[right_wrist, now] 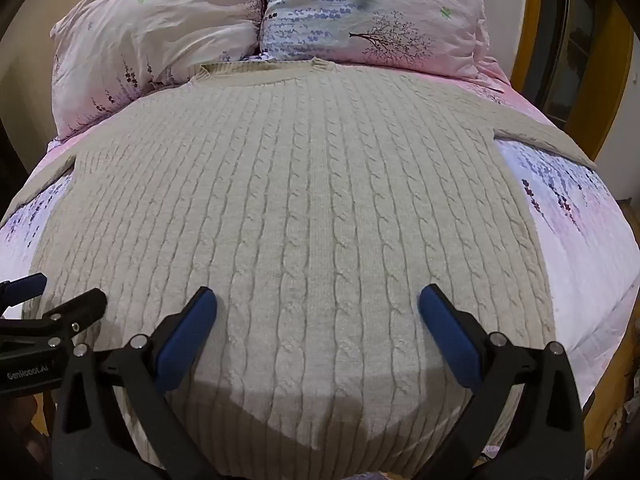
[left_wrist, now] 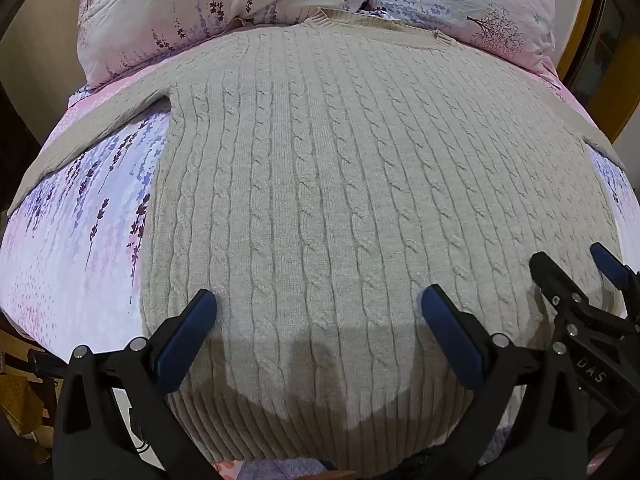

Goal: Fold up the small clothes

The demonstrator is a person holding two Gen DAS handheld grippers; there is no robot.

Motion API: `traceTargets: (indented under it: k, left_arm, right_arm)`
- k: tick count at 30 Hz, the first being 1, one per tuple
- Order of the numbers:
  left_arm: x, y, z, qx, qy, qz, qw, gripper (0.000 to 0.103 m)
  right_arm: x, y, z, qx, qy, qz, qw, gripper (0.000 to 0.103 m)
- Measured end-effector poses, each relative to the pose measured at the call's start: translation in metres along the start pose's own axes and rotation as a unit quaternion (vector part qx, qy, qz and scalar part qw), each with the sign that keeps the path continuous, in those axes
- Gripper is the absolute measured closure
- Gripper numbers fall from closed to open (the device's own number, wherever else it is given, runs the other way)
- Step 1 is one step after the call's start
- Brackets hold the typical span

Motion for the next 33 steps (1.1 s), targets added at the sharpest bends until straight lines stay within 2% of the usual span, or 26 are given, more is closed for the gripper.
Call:
traceTargets:
  k: [33]
  left_arm:
    - [0.0002,0.0001,0.0,0.0,0.0,0.001,1.0,0.001]
  right_arm:
    - [0.0013,-0.0005,-0.0035,-0.002,0.003,0.004,1.0,0.002]
Point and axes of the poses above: each gripper's, at about its wrist camera, not at the fingertips, and x roughly the way its jaws point, z to its left, y to its underside, the point moved 7 cm from there along x, roughly the way its jaws point, and after that the axes turned 10 degrees about z, right-handed, at the moved point
